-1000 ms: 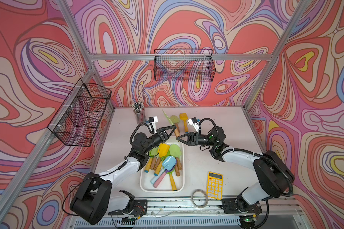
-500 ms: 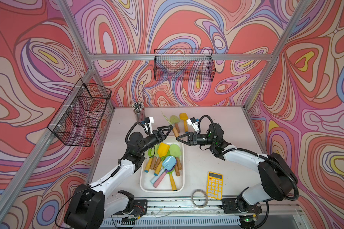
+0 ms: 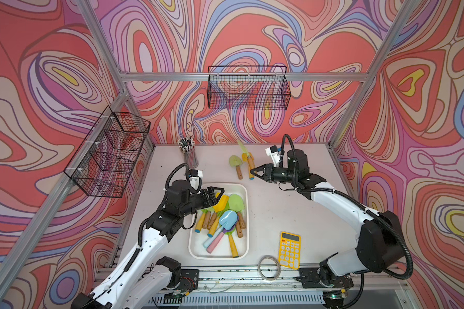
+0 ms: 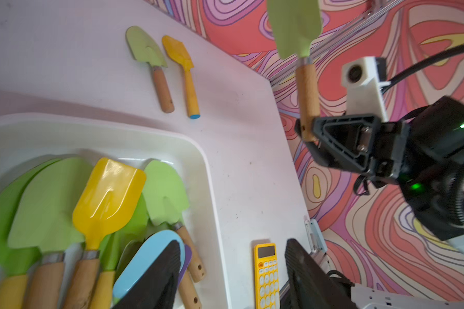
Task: Take the shovel out of the storage box
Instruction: Place the shovel at the center of the board.
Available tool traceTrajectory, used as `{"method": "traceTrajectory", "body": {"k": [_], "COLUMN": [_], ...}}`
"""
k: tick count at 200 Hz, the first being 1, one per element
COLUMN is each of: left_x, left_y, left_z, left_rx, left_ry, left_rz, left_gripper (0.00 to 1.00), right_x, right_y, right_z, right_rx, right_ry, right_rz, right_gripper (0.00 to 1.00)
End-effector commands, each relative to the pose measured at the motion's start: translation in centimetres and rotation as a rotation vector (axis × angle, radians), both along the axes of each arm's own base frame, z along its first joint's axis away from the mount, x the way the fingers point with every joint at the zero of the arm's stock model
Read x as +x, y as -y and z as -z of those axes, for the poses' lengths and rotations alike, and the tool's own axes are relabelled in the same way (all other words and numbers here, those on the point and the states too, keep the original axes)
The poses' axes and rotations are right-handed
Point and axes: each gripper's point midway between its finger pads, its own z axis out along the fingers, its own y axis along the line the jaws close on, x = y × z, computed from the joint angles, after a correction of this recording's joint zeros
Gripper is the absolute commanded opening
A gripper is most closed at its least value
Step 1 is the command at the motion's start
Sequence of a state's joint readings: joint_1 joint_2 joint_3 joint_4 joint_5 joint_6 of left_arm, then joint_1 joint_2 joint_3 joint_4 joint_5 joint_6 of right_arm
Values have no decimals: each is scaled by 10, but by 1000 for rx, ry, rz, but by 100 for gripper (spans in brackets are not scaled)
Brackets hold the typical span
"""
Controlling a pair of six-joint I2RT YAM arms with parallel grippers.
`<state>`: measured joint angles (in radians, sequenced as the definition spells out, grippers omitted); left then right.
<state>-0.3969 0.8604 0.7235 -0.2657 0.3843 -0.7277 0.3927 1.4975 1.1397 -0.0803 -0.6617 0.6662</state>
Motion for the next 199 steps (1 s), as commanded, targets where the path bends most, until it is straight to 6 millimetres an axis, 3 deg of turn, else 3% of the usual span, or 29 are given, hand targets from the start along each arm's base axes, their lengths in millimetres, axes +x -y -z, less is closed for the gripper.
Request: {"method": "traceTrajectory", "body": {"k": [1, 88, 93, 199], "left_x": [-24, -62, -64, -89], "left_y": [-18, -24, -24, -27], "left_z": [41, 79, 81, 108], "left_rx": [154, 419, 435, 521], "left_ry": [-121, -194, -196, -251], "left_rz": [-23, -23, -22, -16], "left_gripper": [64, 64, 64, 64], "right_x": [22, 85, 89, 147], "right_y": [27, 69, 70, 84], "right_z": [25, 82, 98, 176], "right_rx": [-191, -516, -540, -731], "right_ry": [-1, -68, -94, -177], "right_rz": [110, 304, 301, 338], "right_gripper": [21, 22, 21, 21]}}
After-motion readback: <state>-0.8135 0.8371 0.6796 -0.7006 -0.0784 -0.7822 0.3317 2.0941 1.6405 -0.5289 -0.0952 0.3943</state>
